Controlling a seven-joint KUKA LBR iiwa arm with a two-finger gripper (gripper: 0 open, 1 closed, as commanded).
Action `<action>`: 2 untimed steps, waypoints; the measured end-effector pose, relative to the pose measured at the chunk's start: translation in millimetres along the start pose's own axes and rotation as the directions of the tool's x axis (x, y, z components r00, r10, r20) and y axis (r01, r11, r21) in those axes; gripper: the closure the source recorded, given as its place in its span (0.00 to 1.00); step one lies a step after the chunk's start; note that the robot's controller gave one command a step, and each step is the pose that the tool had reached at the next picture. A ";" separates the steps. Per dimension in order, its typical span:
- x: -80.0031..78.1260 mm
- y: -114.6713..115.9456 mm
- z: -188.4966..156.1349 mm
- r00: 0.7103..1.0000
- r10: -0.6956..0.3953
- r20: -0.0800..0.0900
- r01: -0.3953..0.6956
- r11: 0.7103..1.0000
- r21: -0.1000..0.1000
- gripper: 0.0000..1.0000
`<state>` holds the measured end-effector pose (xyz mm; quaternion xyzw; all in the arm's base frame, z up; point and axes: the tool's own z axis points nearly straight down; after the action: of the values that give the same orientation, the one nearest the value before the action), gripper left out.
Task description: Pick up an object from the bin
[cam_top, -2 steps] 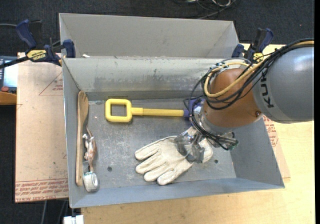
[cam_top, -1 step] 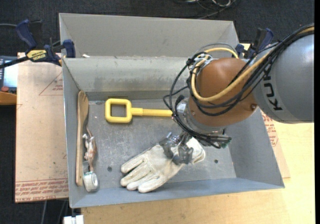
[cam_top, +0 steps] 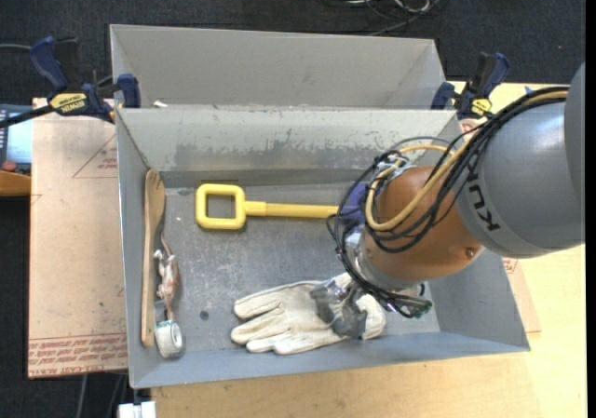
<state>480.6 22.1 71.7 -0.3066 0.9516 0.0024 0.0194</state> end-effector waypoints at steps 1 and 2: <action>-40.8 12.2 -64.0 0.996 -0.091 0.015 0.091 0.996 0.001 1.00; -11.0 -17.5 -136.1 1.000 -0.006 -0.001 0.006 1.000 0.002 1.00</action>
Offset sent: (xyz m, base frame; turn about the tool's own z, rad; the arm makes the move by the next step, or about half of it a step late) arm 0.0126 -0.0091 0.1356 -0.0120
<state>494.9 12.1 208.3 -0.3093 0.9508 0.0014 0.0194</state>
